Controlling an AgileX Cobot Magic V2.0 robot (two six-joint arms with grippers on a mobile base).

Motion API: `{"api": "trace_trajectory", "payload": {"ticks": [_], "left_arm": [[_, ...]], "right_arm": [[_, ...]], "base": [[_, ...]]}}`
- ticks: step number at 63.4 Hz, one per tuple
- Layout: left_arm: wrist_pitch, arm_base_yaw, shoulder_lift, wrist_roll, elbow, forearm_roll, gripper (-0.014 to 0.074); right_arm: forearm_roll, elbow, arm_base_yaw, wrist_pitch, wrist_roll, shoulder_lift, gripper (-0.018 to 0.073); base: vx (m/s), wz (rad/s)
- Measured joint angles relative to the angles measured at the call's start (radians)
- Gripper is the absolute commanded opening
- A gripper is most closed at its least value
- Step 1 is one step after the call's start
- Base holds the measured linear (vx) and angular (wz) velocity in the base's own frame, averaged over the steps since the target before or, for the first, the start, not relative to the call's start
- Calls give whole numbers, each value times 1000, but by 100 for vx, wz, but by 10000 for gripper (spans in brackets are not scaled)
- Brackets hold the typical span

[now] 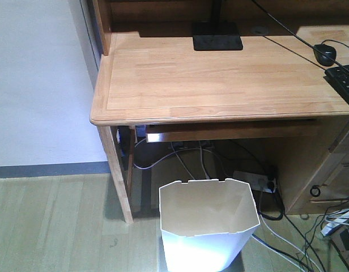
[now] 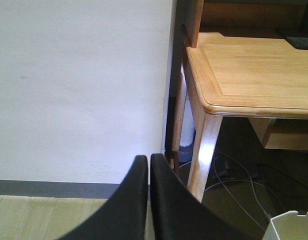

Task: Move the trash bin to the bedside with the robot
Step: 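Lower the right gripper toward the rim of the white trash bin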

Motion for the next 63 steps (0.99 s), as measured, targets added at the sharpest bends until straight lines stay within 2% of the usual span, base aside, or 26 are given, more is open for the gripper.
{"api": "trace_trajectory", "payload": {"ticks": [63], "left_arm": [[0,0,0,0,0,0,-6]], "right_arm": [[0,0,0,-9,0,0,-9]], "base": [[0,0]]}}
